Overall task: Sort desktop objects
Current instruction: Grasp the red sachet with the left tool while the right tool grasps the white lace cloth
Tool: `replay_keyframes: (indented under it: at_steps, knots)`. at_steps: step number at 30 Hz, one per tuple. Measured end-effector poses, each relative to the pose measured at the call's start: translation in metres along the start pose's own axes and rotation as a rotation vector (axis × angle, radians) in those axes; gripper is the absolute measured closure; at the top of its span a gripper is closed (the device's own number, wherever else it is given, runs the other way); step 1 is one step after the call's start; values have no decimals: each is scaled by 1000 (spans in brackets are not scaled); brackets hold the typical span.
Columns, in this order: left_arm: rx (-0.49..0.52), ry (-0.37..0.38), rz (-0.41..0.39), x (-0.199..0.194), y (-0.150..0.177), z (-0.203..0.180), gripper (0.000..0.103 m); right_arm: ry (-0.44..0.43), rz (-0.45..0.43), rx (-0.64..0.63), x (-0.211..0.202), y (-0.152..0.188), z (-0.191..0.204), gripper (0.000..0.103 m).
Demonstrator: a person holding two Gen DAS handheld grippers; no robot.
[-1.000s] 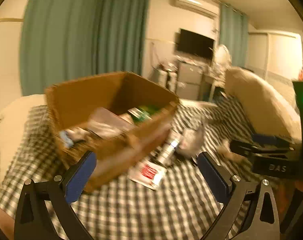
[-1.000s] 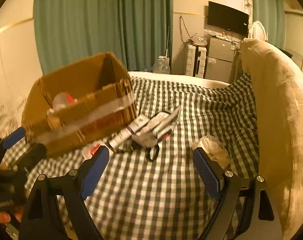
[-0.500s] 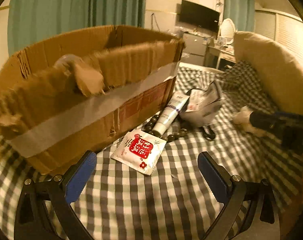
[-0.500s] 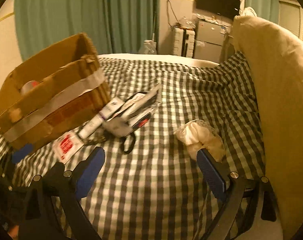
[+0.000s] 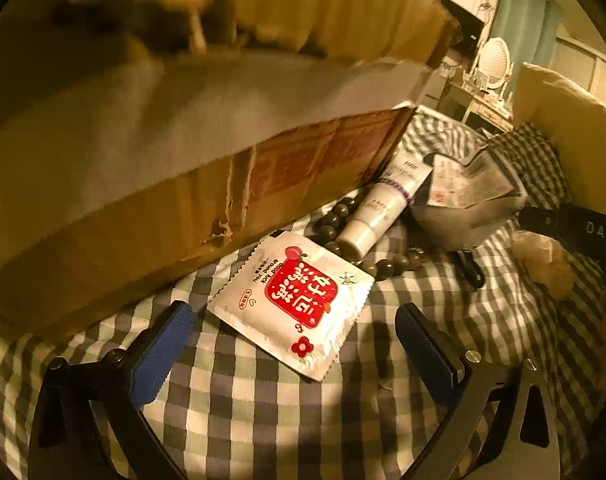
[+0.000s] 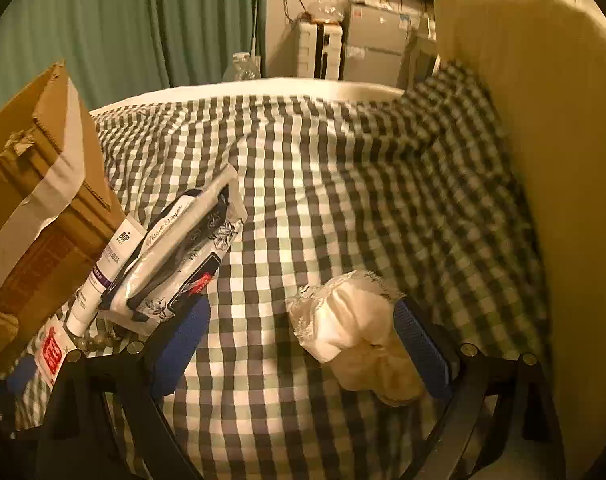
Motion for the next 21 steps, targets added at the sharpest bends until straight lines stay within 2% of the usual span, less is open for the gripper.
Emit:
replay_keyframes:
  at_steps: [5,7,8,9,10,13,14,16,18,21]
  knots:
    - [46,-16,13,5,2,-6,0,-57,40,60,19,4,-4,10]
    - [49,16,6,1,3,-6,11,-99,64,109,28,10,-7,13]
    - [54,26,-2,-3,4,-6,22,-117,70,135,32,13,-8,19]
    - [63,33,-3,-5,6,-6,32,-117,73,143,33,15,-10,36]
    - [74,44,-2,-7,7,-7,35,-102,78,134,31,17,-10,52]
    - [94,82,2,-13,11,-7,49,-104,78,117,25,21,-9,74]
    - [98,93,6,-15,11,-7,69,-108,75,116,24,23,-9,78]
    - [104,99,9,-17,11,-6,73,-120,63,111,19,27,-8,88]
    - [109,118,16,-20,11,-6,79,-143,56,105,13,32,-4,92]
    - [110,148,33,-24,11,-6,80,-175,27,83,-2,37,8,94]
Point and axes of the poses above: each gripper's, at about its wrist camera, not at the fingertips, and x roughly the way its jaws point, z to its left, y to its underside, the point moved 5 cm from there along x, roughly the way its jaws point, and after that the axes turned 14 degrees about -x, right-handed, at the moved point
